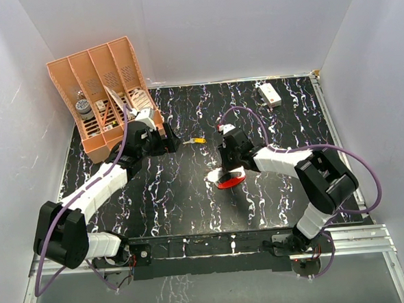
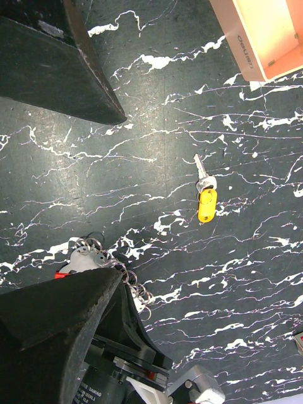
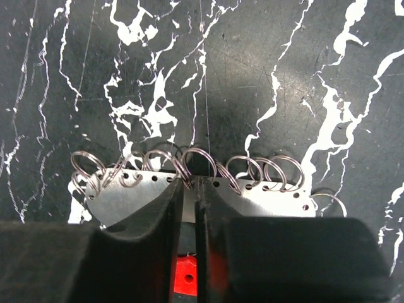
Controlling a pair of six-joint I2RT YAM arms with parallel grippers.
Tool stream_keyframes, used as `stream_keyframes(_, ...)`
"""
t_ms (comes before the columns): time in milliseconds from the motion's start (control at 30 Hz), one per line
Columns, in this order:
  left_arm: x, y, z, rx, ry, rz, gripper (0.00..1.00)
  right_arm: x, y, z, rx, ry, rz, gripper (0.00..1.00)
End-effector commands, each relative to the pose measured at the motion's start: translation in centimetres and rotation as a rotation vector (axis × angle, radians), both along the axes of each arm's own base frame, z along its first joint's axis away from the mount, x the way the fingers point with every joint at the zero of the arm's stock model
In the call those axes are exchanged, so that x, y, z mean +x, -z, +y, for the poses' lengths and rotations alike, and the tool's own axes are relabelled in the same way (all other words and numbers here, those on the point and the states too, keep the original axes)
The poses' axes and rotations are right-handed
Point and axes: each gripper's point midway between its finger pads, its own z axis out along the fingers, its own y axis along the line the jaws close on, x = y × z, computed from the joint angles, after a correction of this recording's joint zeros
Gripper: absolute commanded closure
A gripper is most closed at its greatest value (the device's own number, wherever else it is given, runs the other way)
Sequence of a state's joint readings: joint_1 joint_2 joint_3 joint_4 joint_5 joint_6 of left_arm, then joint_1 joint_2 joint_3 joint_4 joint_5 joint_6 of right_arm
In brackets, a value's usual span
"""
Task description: Put the keys on the keyring
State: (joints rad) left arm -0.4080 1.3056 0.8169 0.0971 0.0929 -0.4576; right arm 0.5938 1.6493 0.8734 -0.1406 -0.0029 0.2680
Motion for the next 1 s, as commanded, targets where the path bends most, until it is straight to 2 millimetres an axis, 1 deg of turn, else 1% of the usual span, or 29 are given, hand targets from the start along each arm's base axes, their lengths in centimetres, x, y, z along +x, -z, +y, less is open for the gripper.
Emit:
stream_keyframes(0,0.1,-0.1,-0.2,-0.005,0.005,-0.002,0.05,2.3,-1.9,1.2,0.048,0.007,-0.088,0.94)
stream_keyframes(67,0.2,-0.1,-0.2,-0.005,0.006,-0.002,0.05,2.4,-2.0,1.1,0.049,0.008,-0.096,1.0)
stream_keyframes(167,0.2,0.0,-0.2,-0.003,0.004,-0.001,0.05,2.3,-2.5,1.0,0.056,0.005,-0.122,1.0)
stream_keyframes(300,0.2,0.0,-0.4,-0.009,0.009,-0.003,0.05,2.1,-3.2,0.3,0.048,-0.009,-0.184,1.0)
stream_keyframes(400,0.2,-0.1,-0.7,-0.024,0.022,-0.006,0.05,2.2,-4.6,-0.1,0.058,-0.032,-0.263,1.0)
stream_keyframes(600,0.2,-0.9,-1.8,-0.067,0.064,-0.04,0.06,1.6,-9.4,0.2,0.15,-0.089,-0.441,1.0)
stream_keyframes(767,0.3,-1.9,-3.0,-0.107,0.102,-0.073,0.08,0.4,-11.0,0.7,0.186,-0.174,-0.505,1.0)
stream_keyframes(967,-0.7,-3.3,-5.6,-0.148,0.213,-0.136,0.1,-1.4,-13.6,1.8,0.271,-0.302,-0.613,1.0)
